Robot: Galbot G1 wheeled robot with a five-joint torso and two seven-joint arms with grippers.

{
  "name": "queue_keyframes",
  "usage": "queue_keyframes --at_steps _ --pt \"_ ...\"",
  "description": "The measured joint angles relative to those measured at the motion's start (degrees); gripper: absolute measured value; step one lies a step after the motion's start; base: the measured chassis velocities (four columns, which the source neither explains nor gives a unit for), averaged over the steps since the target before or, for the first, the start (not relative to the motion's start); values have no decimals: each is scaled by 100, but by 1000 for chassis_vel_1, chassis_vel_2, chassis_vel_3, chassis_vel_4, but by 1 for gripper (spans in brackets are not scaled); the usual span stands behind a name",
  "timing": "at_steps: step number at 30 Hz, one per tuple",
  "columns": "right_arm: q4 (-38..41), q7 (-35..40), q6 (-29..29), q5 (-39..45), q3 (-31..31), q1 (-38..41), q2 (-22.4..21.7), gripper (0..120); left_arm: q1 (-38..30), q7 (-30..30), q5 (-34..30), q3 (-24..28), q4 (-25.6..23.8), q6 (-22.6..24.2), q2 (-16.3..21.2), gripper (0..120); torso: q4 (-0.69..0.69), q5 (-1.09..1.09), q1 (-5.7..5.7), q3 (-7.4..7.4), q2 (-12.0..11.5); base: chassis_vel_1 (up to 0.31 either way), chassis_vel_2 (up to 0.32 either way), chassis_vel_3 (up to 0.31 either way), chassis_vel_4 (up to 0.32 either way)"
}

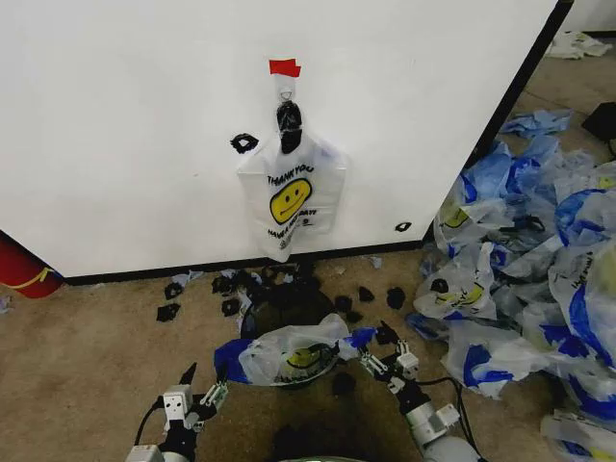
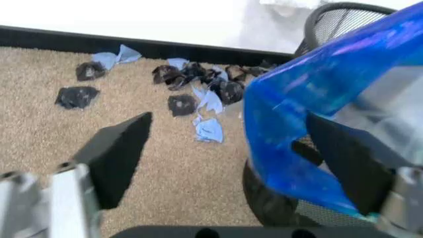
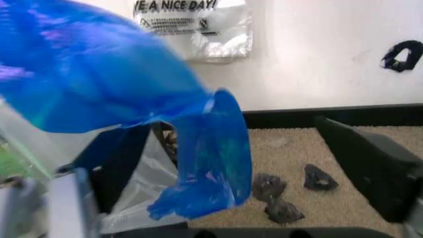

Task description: Pick up the garbage bag from the wall and place it over the trash bin.

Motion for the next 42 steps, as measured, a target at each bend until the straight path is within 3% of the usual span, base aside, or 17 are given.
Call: queue_keyframes --at_steps 3,30,42 --pt "58 27 14 1 35 -42 -38 100 59 -9 7 -13 -96 0 42 100 0 1 0 0 0 0 0 0 0" --pt "395 24 185 60 147 -370 -312 100 94 -48 -57 -102 -411 51 192 98 0 0 0 0 0 0 0 0 0" --pt "631 -31 227 30 37 -527 -755 100 132 -71 -126 -138 -530 121 211 97 1 0 0 0 0 0 0 0 0"
